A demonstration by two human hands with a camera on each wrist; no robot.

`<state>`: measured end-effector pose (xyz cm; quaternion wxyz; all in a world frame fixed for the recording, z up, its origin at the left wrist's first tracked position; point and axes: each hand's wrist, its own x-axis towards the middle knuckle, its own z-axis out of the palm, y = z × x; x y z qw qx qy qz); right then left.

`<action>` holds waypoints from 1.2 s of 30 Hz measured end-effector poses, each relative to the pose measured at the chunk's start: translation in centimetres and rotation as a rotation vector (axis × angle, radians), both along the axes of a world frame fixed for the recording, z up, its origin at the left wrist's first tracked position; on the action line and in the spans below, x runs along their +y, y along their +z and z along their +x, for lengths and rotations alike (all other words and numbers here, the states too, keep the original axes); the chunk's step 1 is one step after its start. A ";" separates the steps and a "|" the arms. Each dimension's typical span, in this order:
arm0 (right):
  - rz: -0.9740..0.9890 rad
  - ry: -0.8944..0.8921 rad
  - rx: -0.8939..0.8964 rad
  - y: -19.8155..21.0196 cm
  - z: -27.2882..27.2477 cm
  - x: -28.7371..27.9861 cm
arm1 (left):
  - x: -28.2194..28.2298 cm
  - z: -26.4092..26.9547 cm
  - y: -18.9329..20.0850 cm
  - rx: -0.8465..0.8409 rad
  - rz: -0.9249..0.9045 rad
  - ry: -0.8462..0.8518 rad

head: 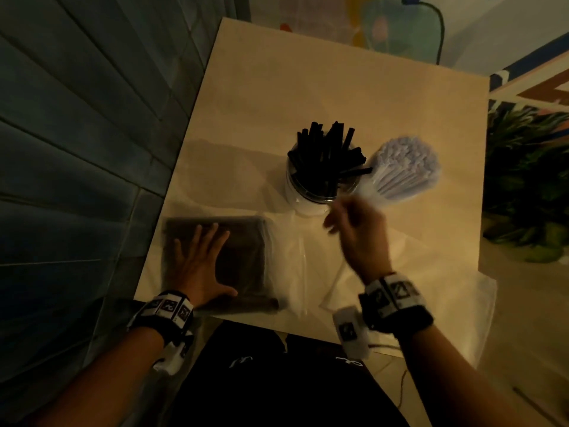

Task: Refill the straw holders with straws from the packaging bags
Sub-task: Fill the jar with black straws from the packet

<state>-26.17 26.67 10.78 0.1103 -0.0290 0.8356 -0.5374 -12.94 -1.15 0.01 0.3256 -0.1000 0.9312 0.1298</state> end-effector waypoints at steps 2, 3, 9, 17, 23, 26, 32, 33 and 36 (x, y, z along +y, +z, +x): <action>0.131 0.102 -0.283 -4.0 2.8 -0.4 | 0.1 0.1 -0.1 0.032 0.026 0.014; 0.159 0.131 -0.397 -5.5 3.9 -0.7 | 0.1 0.1 -0.2 0.037 0.035 0.019; 0.182 -0.157 -0.585 -10.3 5.4 -2.3 | 0.2 0.0 0.0 0.015 0.021 0.018; -0.114 -0.032 -0.885 -8.4 4.9 -2.6 | 0.1 0.0 -0.1 0.019 0.042 0.017; 0.293 -0.087 -0.491 -8.7 5.0 -2.6 | 0.1 0.2 -0.4 0.033 0.041 0.018; 0.254 0.055 -0.500 -8.5 5.1 -2.7 | 0.1 0.1 -0.5 0.031 0.044 0.017; -0.364 -0.168 -0.943 -7.9 5.1 -3.3 | 0.4 -0.1 -0.3 0.031 0.047 0.045; -0.315 -0.167 -0.978 -8.1 5.1 -3.6 | 0.4 -0.1 -0.4 0.032 0.042 0.044; 0.052 0.096 -0.860 -10.1 5.5 -4.2 | 0.4 0.0 -0.5 0.025 0.024 0.034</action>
